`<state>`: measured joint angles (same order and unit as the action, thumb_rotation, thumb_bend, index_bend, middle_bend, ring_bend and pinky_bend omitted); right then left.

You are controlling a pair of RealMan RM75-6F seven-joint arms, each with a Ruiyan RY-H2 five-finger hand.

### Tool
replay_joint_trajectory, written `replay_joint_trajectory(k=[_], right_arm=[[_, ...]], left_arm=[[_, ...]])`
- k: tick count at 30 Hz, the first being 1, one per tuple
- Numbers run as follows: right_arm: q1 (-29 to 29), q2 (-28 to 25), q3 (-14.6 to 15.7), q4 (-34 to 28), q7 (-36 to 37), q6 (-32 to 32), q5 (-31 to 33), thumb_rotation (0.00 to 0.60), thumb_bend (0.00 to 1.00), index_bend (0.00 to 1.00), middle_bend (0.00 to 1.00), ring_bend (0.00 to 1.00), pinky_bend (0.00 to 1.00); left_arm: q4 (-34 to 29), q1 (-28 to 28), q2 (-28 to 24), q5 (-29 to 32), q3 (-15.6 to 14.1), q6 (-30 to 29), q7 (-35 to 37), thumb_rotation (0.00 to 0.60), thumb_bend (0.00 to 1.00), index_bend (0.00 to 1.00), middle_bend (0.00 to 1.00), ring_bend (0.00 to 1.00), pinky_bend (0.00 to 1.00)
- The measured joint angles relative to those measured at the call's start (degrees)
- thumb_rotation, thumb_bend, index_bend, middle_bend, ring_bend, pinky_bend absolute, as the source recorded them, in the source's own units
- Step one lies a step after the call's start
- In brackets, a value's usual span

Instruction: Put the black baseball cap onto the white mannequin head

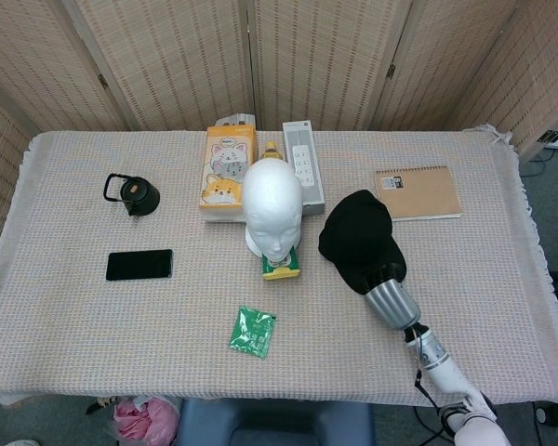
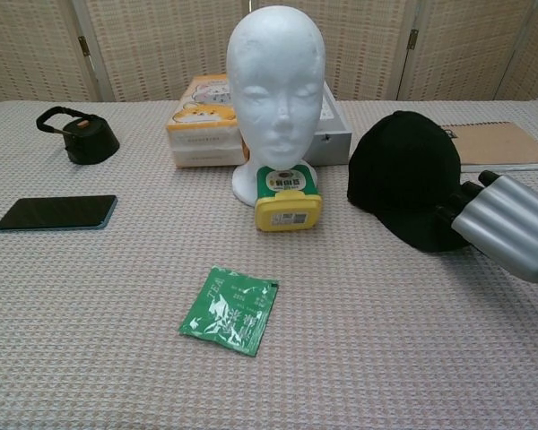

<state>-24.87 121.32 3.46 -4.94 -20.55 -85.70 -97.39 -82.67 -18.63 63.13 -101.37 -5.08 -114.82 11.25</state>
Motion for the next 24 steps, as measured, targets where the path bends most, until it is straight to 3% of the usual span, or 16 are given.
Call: replay_joint_trajectory(k=[10, 19, 24], right_arm=[[-1.96, 2.46, -3.64, 0.34, 4.53, 1.98, 4.31, 0.6, 0.4, 0.69, 0.69, 0.72, 0.87], [-6.03, 2.69, -8.42, -0.13, 9.62, -1.99, 9.1, 0.6, 0.51, 0.77, 0.75, 0.79, 0.95], [-7.07, 2.13, -9.4, -0.31, 11.11, -5.83, 10.08, 0.6, 0.56, 0.8, 0.77, 0.81, 0.98]], left_arm=[[1.78, -1.17, 1.15, -0.04, 0.79, -2.86, 0.11, 0.6, 0.07, 0.07, 0.05, 0.04, 0.14], [2.71, -1.31, 1.79, -0.06, 1.5, -3.87, 0.31, 0.6, 0.07, 0.06, 0.05, 0.04, 0.14], [3.11, -1.42, 2.09, -0.58, 1.44, -4.18, -0.08, 0.6, 0.07, 0.06, 0.05, 0.04, 0.14]])
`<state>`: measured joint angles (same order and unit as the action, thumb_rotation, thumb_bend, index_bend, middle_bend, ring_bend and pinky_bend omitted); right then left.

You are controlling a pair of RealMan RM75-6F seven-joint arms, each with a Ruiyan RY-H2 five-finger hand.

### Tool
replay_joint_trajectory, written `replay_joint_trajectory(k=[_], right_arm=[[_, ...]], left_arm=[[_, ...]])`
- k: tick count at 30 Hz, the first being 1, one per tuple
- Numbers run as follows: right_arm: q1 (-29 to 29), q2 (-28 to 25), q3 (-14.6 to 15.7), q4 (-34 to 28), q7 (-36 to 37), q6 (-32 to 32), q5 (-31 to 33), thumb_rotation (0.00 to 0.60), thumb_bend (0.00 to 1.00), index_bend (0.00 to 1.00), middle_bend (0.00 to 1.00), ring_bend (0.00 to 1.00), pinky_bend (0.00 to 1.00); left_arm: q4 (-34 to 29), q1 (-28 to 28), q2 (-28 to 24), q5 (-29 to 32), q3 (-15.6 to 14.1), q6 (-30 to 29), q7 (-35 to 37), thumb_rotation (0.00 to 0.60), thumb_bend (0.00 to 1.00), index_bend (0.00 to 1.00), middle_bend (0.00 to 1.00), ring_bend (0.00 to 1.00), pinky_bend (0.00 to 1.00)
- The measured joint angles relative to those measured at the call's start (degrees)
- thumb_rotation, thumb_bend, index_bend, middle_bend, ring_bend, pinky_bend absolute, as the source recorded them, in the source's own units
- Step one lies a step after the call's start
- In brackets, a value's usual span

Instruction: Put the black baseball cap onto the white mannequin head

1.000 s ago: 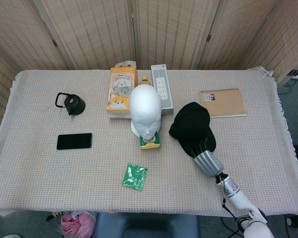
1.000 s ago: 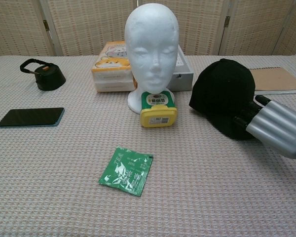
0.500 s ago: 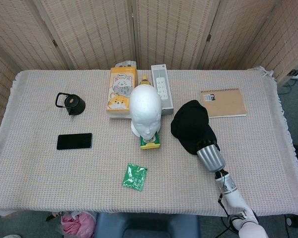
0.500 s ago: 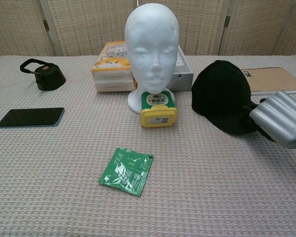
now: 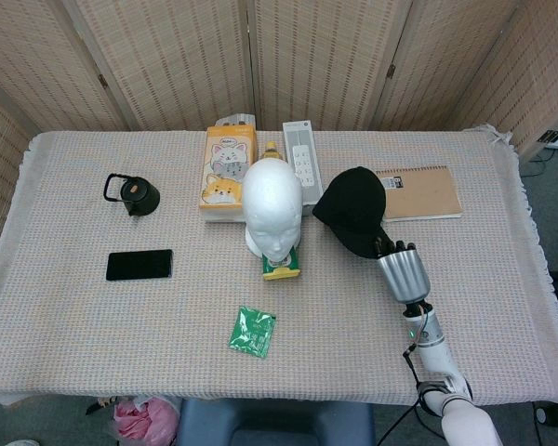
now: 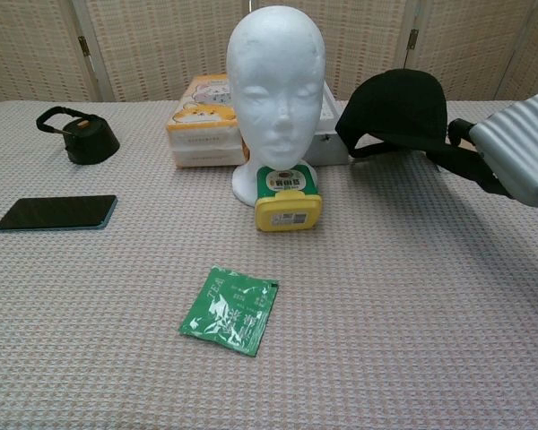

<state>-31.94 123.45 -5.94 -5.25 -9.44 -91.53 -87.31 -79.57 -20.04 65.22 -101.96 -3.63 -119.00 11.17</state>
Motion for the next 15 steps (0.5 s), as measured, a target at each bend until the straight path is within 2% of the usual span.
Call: replay_joint_trajectory(k=[6, 15], right_arm=[[-0.95, -1.19, -0.56, -0.22, 1.03, -5.65, 0.53, 0.6, 0.58, 0.81, 0.77, 0.81, 0.98], [-3.28, -5.9, -0.45, -0.56, -2.02, -15.05, 0.19, 0.6, 0.6, 0.82, 0.78, 0.82, 0.98]], left_arm=[[0.04, -0.07, 0.14, -0.31, -0.11, -0.04, -0.47, 0.6, 0.07, 0.06, 0.05, 0.04, 0.14], [0.01, -0.06, 0.13, -0.63, -0.28, 0.12, -0.7, 0.6, 0.07, 0.06, 0.05, 0.04, 0.14]])
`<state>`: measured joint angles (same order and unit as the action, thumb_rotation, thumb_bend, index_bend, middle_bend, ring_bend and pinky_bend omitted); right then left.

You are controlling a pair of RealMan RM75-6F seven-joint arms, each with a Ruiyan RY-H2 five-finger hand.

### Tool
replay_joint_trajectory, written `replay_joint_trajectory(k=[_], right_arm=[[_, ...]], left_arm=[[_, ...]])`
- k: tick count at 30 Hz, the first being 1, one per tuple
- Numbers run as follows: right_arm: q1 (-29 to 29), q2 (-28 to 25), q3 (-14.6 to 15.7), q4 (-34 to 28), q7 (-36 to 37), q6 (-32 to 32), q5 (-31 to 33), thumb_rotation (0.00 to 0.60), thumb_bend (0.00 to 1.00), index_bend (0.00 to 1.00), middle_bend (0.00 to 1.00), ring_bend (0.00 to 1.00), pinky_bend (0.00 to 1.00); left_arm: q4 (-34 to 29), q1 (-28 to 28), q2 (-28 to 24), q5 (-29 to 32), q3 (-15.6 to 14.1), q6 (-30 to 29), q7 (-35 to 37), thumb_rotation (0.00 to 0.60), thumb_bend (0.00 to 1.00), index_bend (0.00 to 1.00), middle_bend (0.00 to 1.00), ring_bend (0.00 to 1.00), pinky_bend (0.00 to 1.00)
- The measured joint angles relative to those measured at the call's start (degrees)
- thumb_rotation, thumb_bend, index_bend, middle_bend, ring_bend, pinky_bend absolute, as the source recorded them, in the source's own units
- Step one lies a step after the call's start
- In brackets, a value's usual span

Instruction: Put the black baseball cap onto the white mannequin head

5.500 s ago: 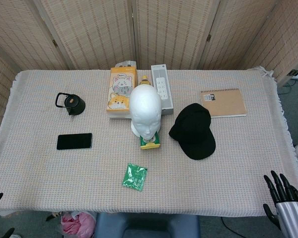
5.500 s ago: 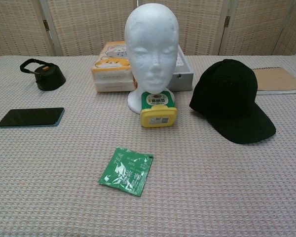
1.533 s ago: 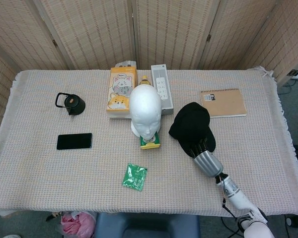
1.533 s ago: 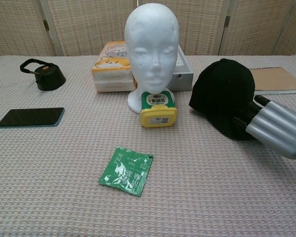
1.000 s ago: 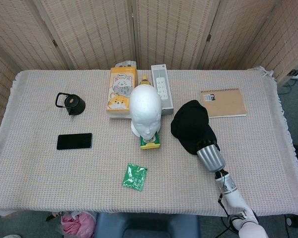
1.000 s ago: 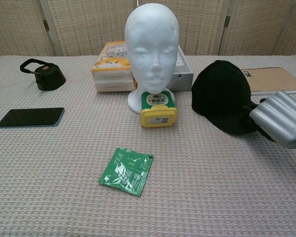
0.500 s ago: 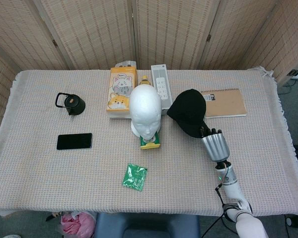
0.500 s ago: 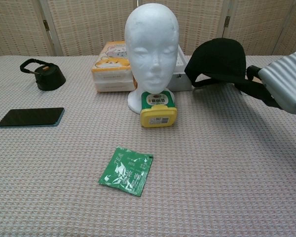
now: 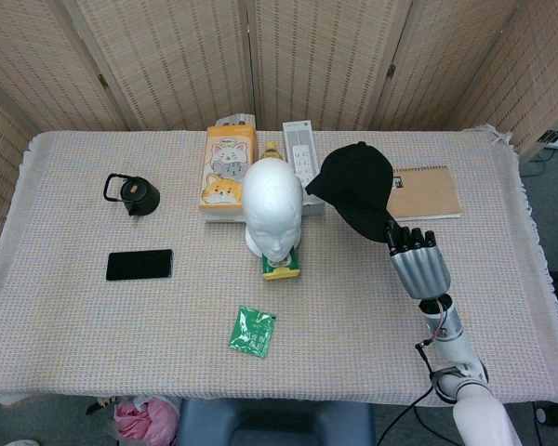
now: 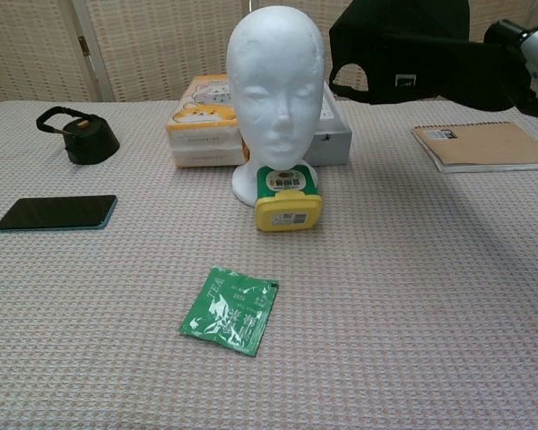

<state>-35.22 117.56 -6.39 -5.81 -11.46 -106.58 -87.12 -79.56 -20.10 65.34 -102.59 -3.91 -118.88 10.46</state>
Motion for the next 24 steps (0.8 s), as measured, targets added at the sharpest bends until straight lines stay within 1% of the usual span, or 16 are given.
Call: replay_joint_trajectory(k=[3, 7, 12, 15, 18, 22, 24], right_arm=[[-1.66, -2.04, -0.02, -1.11, -1.72, -3.65, -0.24, 0.6, 0.6, 0.82, 0.78, 0.82, 0.98], [-4.72, -4.3, 0.24, -4.28, -5.71, -7.81, -1.19, 0.6, 0.6, 0.82, 0.78, 0.82, 0.98], [-8.16, -6.18, 1.27, -9.55, -12.82, -9.65, -3.51, 0.6, 0.6, 0.82, 0.78, 0.82, 0.98], [-10.26, -7.66, 1.96, -14.66, -18.93, -9.79, -5.26, 0.6, 0.6, 0.82, 0.78, 0.82, 0.98], [-12.19, -9.47, 2.36, -21.77, -25.34, -9.28, -6.98, 0.6, 0.59, 0.82, 0.78, 0.82, 0.98], [-14.67, -12.18, 2.43, -33.4, -36.13, -7.06, -9.37, 0.6, 0.59, 0.82, 0.77, 0.82, 0.98], [-15.53, -13.07, 2.23, -38.23, -41.02, -5.61, -10.23, 0.6, 0.59, 0.82, 0.77, 0.82, 0.98]], left_arm=[[-0.11, 0.05, 0.06, -0.14, -0.07, 0.21, -0.42, 0.6, 0.07, 0.06, 0.05, 0.04, 0.14], [-0.37, 0.2, 0.08, -0.3, -0.12, 0.57, -0.84, 0.6, 0.07, 0.06, 0.05, 0.04, 0.14], [-0.5, 0.21, -0.16, -0.24, -0.24, 0.69, -0.41, 0.6, 0.07, 0.06, 0.05, 0.04, 0.14], [-0.39, 0.06, -0.34, -0.19, -0.31, 0.36, 0.35, 0.6, 0.07, 0.06, 0.05, 0.04, 0.14], [-0.17, -0.08, -0.56, -0.01, -0.33, 0.07, 1.41, 0.6, 0.07, 0.06, 0.05, 0.04, 0.14], [0.08, -0.09, -0.91, 0.23, -0.37, 0.03, 2.51, 0.6, 0.07, 0.06, 0.05, 0.04, 0.14], [0.15, -0.09, -1.04, 0.28, -0.41, 0.05, 2.89, 0.6, 0.07, 0.06, 0.05, 0.04, 0.14]])
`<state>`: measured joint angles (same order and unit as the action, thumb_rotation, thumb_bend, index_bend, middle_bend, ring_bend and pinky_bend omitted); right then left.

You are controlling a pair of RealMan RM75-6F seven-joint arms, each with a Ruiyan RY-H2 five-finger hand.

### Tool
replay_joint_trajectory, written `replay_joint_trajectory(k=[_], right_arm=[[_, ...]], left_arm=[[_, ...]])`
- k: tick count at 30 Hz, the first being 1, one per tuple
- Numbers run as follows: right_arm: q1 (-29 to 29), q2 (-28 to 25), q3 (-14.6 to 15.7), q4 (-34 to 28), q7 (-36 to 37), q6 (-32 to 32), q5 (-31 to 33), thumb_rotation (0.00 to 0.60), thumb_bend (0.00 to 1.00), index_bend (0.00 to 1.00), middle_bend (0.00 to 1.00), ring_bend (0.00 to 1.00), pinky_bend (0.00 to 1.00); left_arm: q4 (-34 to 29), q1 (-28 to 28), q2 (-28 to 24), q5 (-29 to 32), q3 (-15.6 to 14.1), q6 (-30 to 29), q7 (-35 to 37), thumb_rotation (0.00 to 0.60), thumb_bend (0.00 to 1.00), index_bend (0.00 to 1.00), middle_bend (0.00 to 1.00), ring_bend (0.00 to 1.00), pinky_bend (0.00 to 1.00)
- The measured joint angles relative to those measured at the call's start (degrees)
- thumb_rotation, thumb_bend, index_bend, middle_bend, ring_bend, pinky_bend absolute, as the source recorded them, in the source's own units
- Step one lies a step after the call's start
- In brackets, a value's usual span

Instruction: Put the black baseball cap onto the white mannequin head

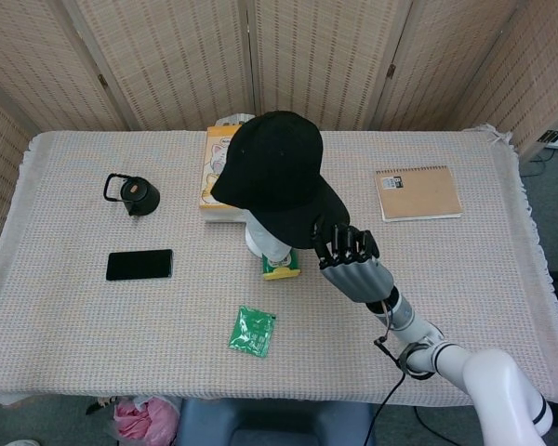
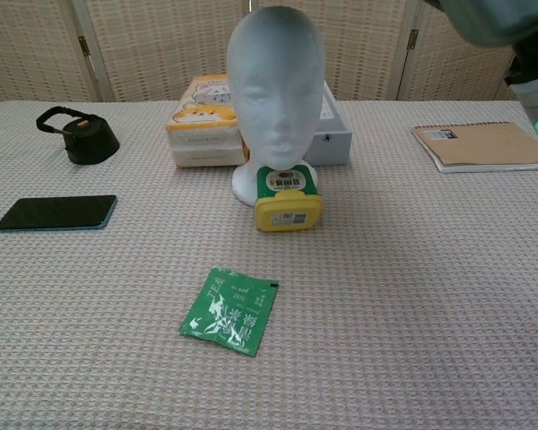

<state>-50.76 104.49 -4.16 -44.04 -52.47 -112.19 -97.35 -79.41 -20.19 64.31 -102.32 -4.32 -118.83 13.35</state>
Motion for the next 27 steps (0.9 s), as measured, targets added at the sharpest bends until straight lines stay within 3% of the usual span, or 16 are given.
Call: replay_joint_trajectory(k=[4, 17, 21, 27], right_arm=[[-1.24, -1.06, -0.74, -8.02, -10.61, 3.71, -1.71, 0.6, 0.59, 0.82, 0.77, 0.82, 0.98], [-0.06, -2.07, -2.76, -23.57, -37.92, 13.13, -6.25, 0.6, 0.59, 0.82, 0.77, 0.82, 0.98], [1.86, -1.88, -3.24, -25.3, -42.99, 16.92, -6.65, 0.6, 0.58, 0.82, 0.77, 0.82, 0.98], [3.54, 0.26, -4.75, -21.48, -43.4, 18.61, -5.83, 0.6, 0.58, 0.82, 0.77, 0.82, 0.98]], left_arm=[[0.22, -0.09, -0.22, 0.06, -0.09, -0.17, 0.85, 0.6, 0.07, 0.06, 0.05, 0.04, 0.14], [1.39, -0.59, -0.69, 0.04, -0.33, -1.34, 3.48, 0.6, 0.07, 0.06, 0.05, 0.04, 0.14], [1.71, -0.73, -0.62, -0.1, -0.4, -1.6, 3.79, 0.6, 0.07, 0.06, 0.05, 0.04, 0.14], [1.79, -0.62, -0.7, 0.03, -0.34, -1.41, 4.13, 0.6, 0.07, 0.06, 0.05, 0.04, 0.14]])
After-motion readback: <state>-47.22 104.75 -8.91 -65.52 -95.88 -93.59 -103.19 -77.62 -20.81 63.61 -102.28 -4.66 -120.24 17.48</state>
